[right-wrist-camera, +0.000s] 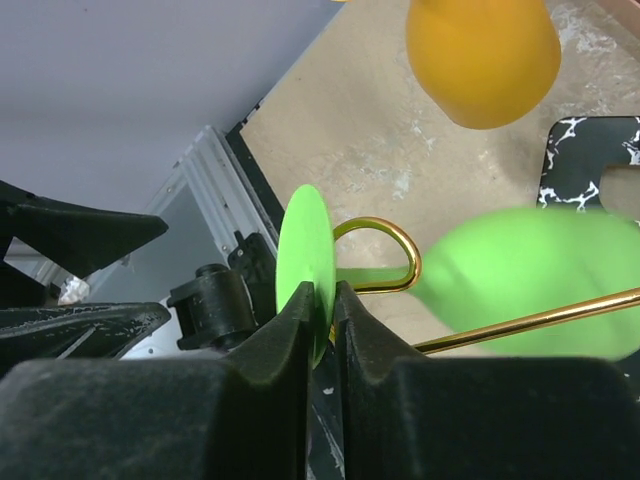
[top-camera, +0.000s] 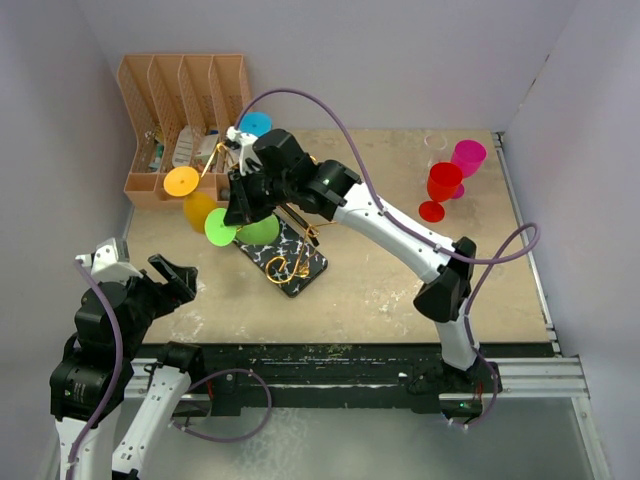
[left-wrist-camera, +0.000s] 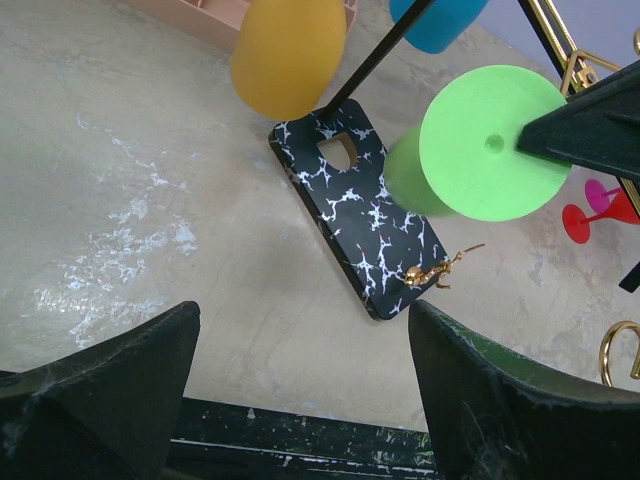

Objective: Take the wine glass off the wine glass rack

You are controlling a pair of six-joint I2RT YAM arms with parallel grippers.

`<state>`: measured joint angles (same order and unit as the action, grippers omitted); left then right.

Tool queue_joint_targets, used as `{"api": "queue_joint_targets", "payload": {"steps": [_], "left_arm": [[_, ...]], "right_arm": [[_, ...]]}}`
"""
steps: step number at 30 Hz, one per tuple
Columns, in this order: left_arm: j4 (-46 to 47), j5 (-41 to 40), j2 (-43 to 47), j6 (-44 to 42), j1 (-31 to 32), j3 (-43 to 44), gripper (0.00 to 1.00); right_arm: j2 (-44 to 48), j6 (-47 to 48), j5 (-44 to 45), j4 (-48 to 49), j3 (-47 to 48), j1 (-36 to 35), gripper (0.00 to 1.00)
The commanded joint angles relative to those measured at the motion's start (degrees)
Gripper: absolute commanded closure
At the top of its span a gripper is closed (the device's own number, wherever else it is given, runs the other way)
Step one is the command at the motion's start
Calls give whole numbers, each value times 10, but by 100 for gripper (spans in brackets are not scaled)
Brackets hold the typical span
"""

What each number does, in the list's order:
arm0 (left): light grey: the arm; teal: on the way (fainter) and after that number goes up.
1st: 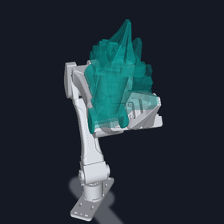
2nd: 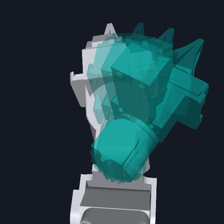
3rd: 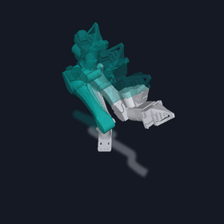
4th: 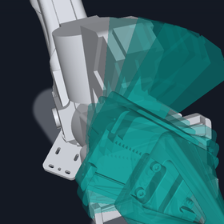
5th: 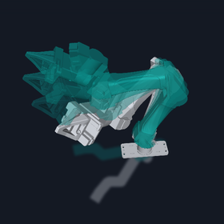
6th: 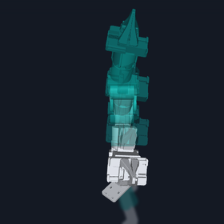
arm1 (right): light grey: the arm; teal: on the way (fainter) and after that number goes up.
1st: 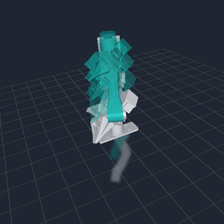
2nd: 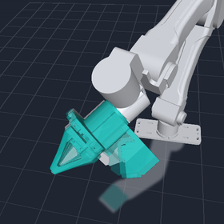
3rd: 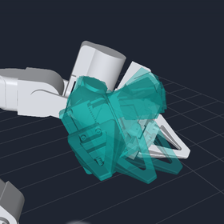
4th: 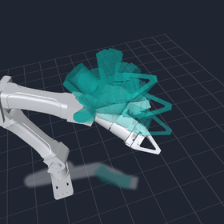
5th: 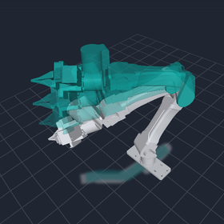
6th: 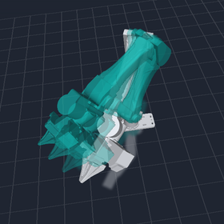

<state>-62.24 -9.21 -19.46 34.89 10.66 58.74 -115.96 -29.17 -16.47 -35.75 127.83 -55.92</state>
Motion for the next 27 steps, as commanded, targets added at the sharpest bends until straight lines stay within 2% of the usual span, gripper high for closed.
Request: {"api": "queue_joint_targets", "payload": {"steps": [1,5,10,15,27], "left_arm": [[7,-5,1,2,2,4,12],[7,-5,1,3,1,4,12],[7,-5,3,3,2,4,12],[8,-5,0,3,2,4,12],[8,-7,-4,3,2,4,12]], "right_arm": [[49,-14,-24,38,-9,-4,89],[63,-20,-2,60,-24,-4,100],[75,-48,28,85,-37,2,100],[106,-96,41,138,-91,17,100],[134,-168,-14,219,-179,44,100]]}}
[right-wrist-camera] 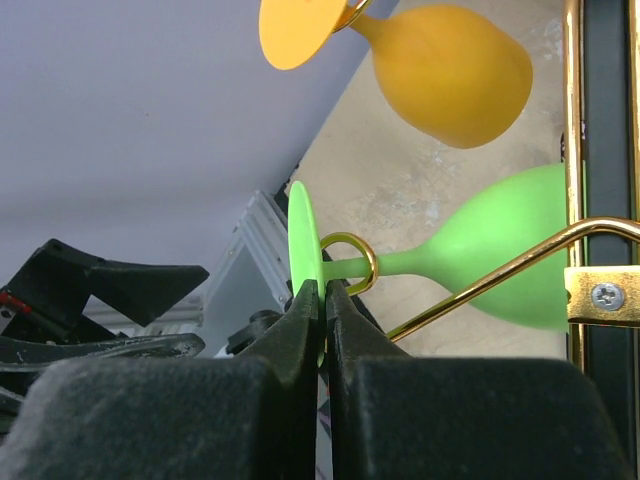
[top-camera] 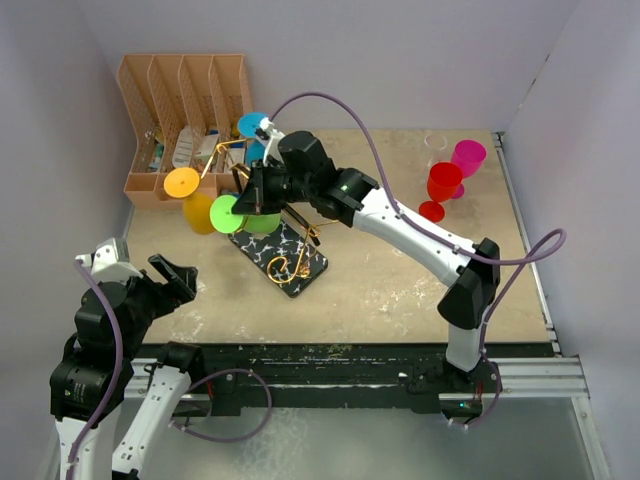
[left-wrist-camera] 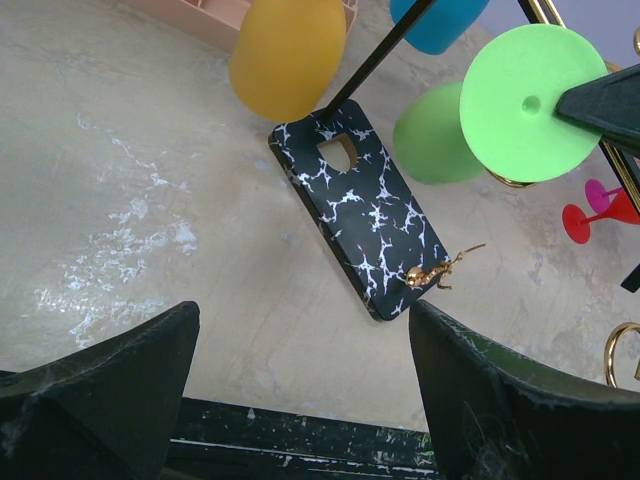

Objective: Take the wine glass off the wine glass rack

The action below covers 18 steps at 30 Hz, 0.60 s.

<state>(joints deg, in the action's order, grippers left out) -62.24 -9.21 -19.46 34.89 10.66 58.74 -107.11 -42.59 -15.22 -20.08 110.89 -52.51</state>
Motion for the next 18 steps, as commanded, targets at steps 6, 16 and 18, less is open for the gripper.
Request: {"api": "queue_joint_targets", "payload": {"steps": [6,16,18], "left_arm": [[8,-7,-4,3,2,5,11],[8,-8,-5,3,2,6,10],[8,-8,-5,3,2,5,10]], "right_arm": [[53,-73,-73,121,-45,16,100],[45,-112,-125,154,-52,24,100],[42,-116,-130,159,-56,25,100]]}}
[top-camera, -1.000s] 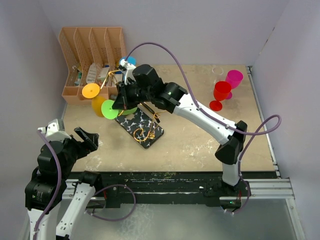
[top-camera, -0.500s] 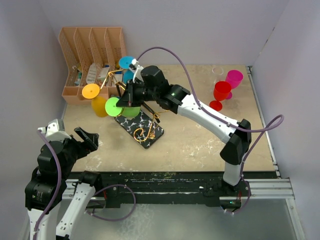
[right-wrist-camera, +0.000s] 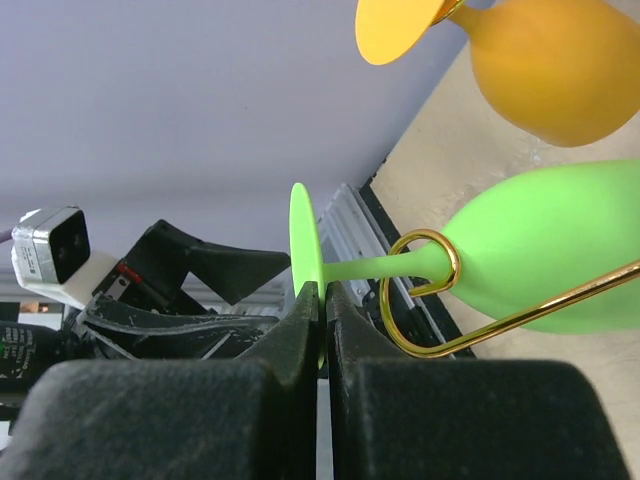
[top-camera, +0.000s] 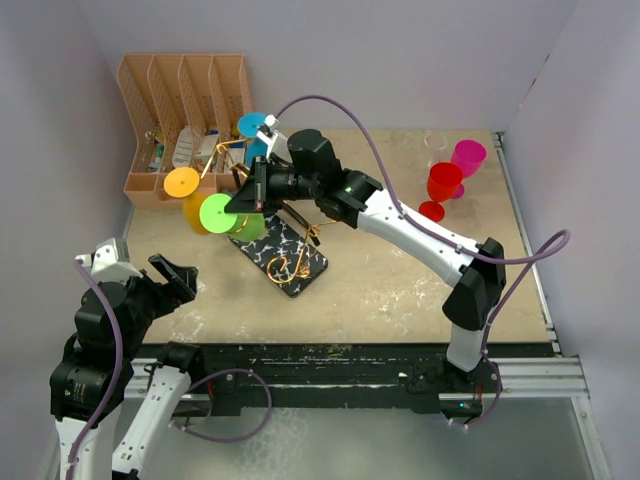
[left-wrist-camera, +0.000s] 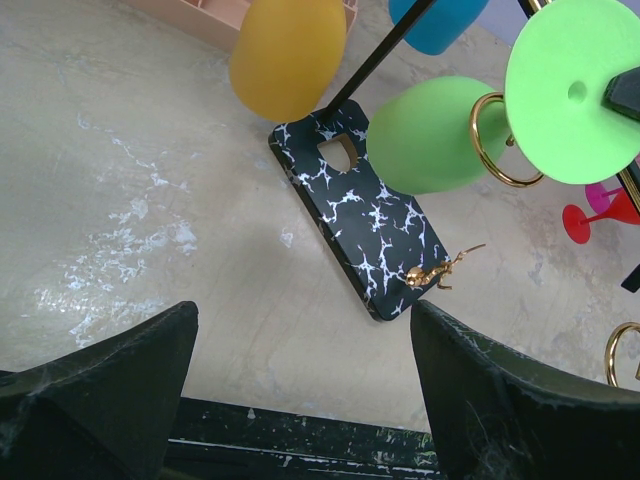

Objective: Take the wine glass off the wine glass rack

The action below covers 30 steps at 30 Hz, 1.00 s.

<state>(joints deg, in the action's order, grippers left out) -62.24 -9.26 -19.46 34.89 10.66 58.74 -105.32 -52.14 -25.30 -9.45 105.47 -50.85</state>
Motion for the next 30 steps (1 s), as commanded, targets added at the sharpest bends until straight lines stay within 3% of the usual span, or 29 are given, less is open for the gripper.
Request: {"api": "queue_joint_targets", "payload": {"steps": [1,30], "left_arm": [[8,-8,-6,3,2,6,10],[12,-8,-11,4,1,5,10]], "right_arm": [[24,-21,-32,53,-2,9,100],[55,-24,-49,77,-71,21,100]]}}
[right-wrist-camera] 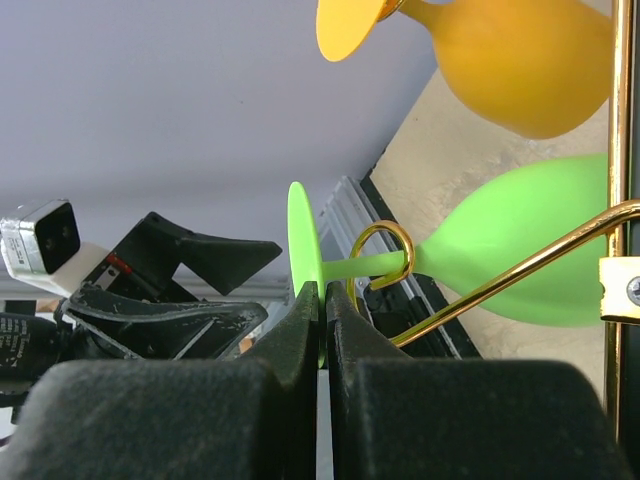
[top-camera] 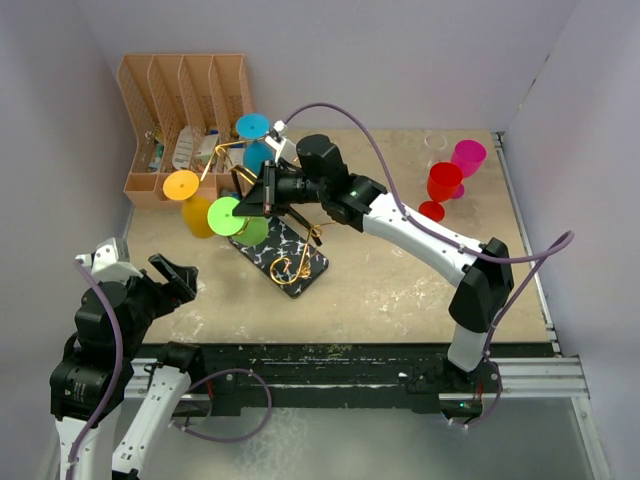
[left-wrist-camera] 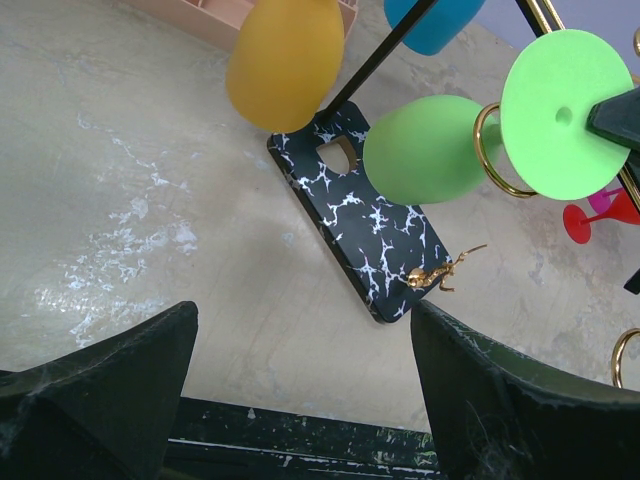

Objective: Take the wine glass off the wine glass rack

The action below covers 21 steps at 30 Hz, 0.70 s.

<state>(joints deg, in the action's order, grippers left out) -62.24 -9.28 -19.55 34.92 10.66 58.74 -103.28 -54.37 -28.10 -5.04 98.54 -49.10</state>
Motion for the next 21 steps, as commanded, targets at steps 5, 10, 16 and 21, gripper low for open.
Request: {"api": "queue_joint_targets", "payload": {"steps": [5,10,16,21], "left_arm": [[10,-7,-9,4,1,5,10],[10,-8,-8,4,2,5,10],[10,-8,-9,5,2,5,10],[10,-8,-10,5,2,5,10]], "right_arm": [[24,-8,-29,40,5,3,100],[14,-8,-27,46,12,3,100],[2,0,-37,40,21,1,100],[-12,19,-51,15,36,-5,100]]}}
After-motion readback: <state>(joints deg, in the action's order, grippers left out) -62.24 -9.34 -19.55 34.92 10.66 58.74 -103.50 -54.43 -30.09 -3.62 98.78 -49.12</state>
